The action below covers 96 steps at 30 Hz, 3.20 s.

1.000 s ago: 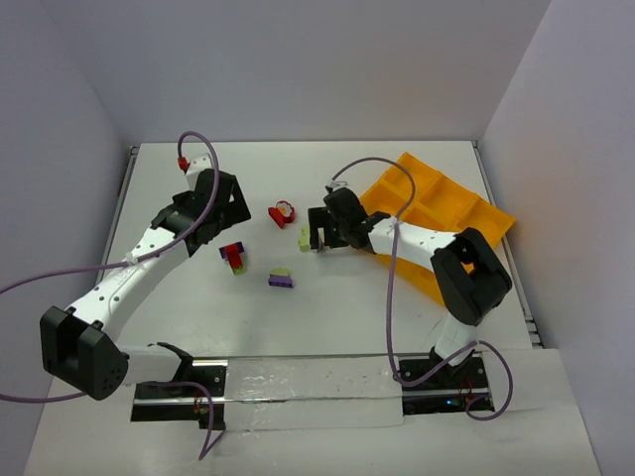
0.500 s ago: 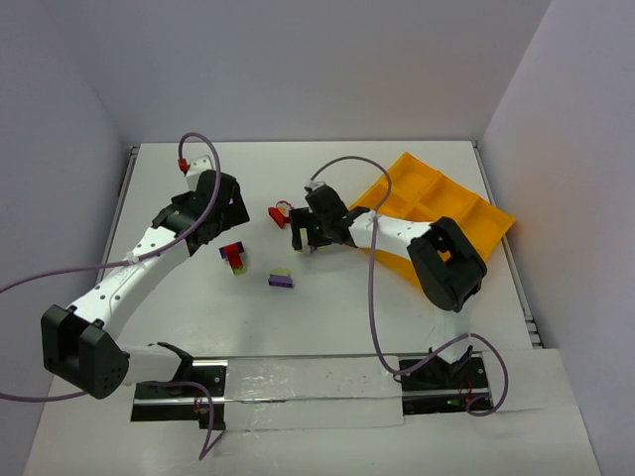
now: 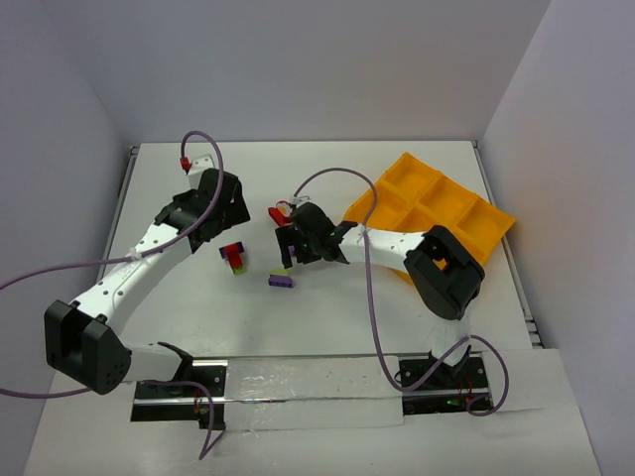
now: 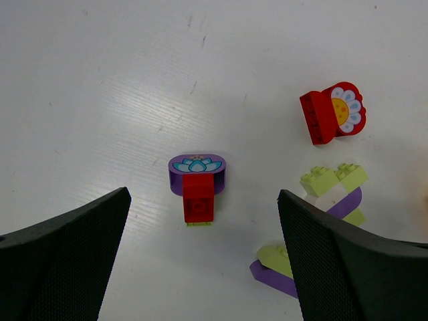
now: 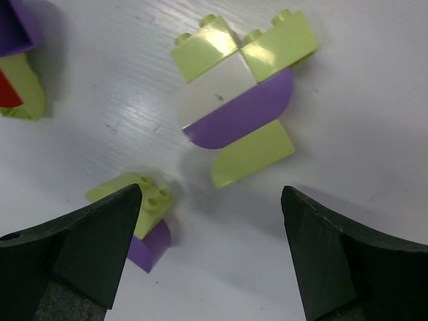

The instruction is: Sort the legos into containers by color

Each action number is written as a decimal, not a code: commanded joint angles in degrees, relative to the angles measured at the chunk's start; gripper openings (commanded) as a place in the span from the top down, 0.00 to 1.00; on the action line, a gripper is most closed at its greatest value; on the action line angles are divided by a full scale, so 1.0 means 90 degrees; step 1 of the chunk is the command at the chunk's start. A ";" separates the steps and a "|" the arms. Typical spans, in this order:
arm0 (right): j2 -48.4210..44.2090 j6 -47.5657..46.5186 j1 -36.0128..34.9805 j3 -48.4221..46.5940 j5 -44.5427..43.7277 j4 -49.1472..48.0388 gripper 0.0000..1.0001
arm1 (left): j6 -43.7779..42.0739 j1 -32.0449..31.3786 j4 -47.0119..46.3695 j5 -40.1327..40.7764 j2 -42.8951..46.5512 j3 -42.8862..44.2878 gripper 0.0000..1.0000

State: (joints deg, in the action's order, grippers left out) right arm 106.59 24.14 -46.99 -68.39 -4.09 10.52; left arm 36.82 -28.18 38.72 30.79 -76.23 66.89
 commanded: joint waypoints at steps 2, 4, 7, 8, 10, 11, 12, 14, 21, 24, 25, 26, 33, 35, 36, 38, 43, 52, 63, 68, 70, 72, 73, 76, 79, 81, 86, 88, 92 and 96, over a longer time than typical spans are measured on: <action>-0.0136 0.0055 0.0045 0.0037 -0.0542 0.0040 0.09 | -0.0087 -0.0032 -0.0033 0.0025 -0.0071 0.0305 0.01; -0.0085 -0.0074 0.0045 -0.0009 -0.0679 0.0101 0.09 | -0.0097 -0.0032 -0.0025 0.0017 -0.0085 0.0312 0.01; -0.0038 -0.0340 0.0055 -0.0102 -0.0828 0.0194 0.10 | -0.0114 -0.0032 -0.0042 0.0027 -0.0102 0.0331 0.01; -0.0018 -0.0462 0.0055 -0.0138 -0.0848 0.0216 0.10 | -0.0121 -0.0032 -0.0040 0.0031 -0.0118 0.0340 0.01; 0.0014 -0.0745 0.0055 -0.0215 -0.0803 0.0248 0.10 | -0.0127 -0.0032 -0.0035 0.0036 -0.0135 0.0351 0.01; 0.0034 -0.1062 0.0064 -0.0243 -0.0650 0.0257 0.10 | -0.0136 -0.0032 -0.0034 0.0036 -0.0154 0.0363 0.01; 0.0062 -0.1237 0.0065 -0.0254 -0.0528 0.0257 0.10 | -0.0136 -0.0032 -0.0025 0.0036 -0.0173 0.0389 0.01; 0.0080 -0.1647 0.0084 -0.0318 -0.0345 0.0275 0.09 | -0.0136 -0.0032 -0.0025 0.0045 -0.0201 0.0398 0.01; 0.0300 -0.2526 0.0262 -0.0660 0.0089 0.0503 0.04 | -0.0110 -0.0032 0.0001 0.0056 -0.0205 0.0403 0.01; 0.0393 -0.2656 0.0325 -0.0769 0.0187 0.0540 0.06 | -0.0097 -0.0032 0.0014 0.0078 -0.0187 0.0390 0.01; 0.0423 -0.2788 0.0348 -0.0800 0.0270 0.0540 0.07 | -0.0097 -0.0032 0.0014 0.0085 -0.0173 0.0389 0.01; 0.0444 -0.2791 0.0358 -0.0830 0.0311 0.0540 0.08 | -0.0097 -0.0032 0.0015 0.0076 -0.0172 0.0380 0.01; 0.0698 -0.2916 0.0361 -0.0979 0.0678 0.0516 0.20 | -0.0077 -0.0032 0.0059 0.0111 -0.0149 0.0370 0.01; 0.0711 -0.2931 0.0367 -0.0971 0.0711 0.0471 0.21 | -0.0077 -0.0032 0.0063 0.0124 -0.0143 0.0355 0.01; 0.0716 -0.2941 0.0367 -0.0980 0.0738 0.0457 0.21 | -0.0077 -0.0032 0.0058 0.0124 -0.0143 0.0351 0.01; 0.0744 -0.2946 0.0367 -0.1013 0.0805 0.0452 0.24 | -0.0073 -0.0032 0.0058 0.0120 -0.0139 0.0360 0.01; 0.0881 -0.3014 0.0367 -0.1121 0.0787 0.0462 0.28 | -0.0048 -0.0032 0.0083 0.0115 -0.0133 0.0370 0.01; 0.0879 -0.3030 0.0361 -0.1021 0.0689 0.0329 0.39 | 0.0130 -0.0032 0.0028 -0.0037 -0.0023 0.0234 0.01; -0.0044 -0.2919 0.0359 -0.0477 0.0624 0.0111 0.68 | 0.0293 0.0012 -0.0228 -0.1164 -0.0235 0.0300 0.01; -0.0639 -0.2779 0.0387 -0.0190 0.0997 0.0178 0.67 | 0.0518 0.0136 -0.0718 -0.1855 -0.0132 0.0101 0.01; -0.0960 -0.2744 0.0387 -0.0067 0.1138 0.0135 0.67 | 0.0493 0.0281 -0.0981 -0.2311 -0.0085 -0.0113 0.01; -0.1292 -0.2702 0.0380 0.0188 0.1314 0.0054 0.67 | 0.0547 0.0613 -0.1453 -0.3143 0.0001 -0.0306 0.01; -0.1454 -0.2700 0.0387 0.0292 0.1362 0.0010 0.67 | 0.0570 0.0715 -0.1685 -0.3602 0.0044 -0.0410 0.01; -0.1874 -0.2692 0.0387 0.0512 0.1460 -0.0069 0.67 | 0.0626 0.0849 -0.2266 -0.4786 0.0123 -0.0679 0.01; -0.2198 -0.2692 0.0387 0.0584 0.1624 -0.0036 0.67 | 0.0649 0.0879 -0.2829 -0.5659 0.0156 -0.0916 0.01; -0.2362 -0.2692 0.0387 0.0621 0.1655 -0.0022 0.67 | 0.0707 0.0924 -0.3158 -0.6066 0.0169 -0.1067 0.01; -0.2604 -0.2692 0.0379 0.0687 0.1678 -0.0009 0.67 | 0.1134 0.1022 -0.4116 -0.6975 0.0241 -0.1534 0.01; -0.2621 -0.2692 0.0387 0.0658 0.1678 0.0039 0.67 | 0.1398 0.1068 -0.4628 -0.7400 0.0277 -0.1757 0.01; -0.2678 -0.2692 0.0387 0.0674 0.1674 0.0043 0.67 | 0.1501 0.1091 -0.5143 -0.7913 0.0151 -0.1961 0.01; -0.2722 -0.2685 0.0387 0.0743 0.1763 -0.0065 0.67 | 0.1309 0.1091 -0.5056 -0.8090 -0.0074 -0.1984 0.01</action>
State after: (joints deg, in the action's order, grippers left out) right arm 85.36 -0.25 -43.72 -62.24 10.44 12.69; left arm 48.90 -18.70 -1.18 -36.33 -75.78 49.06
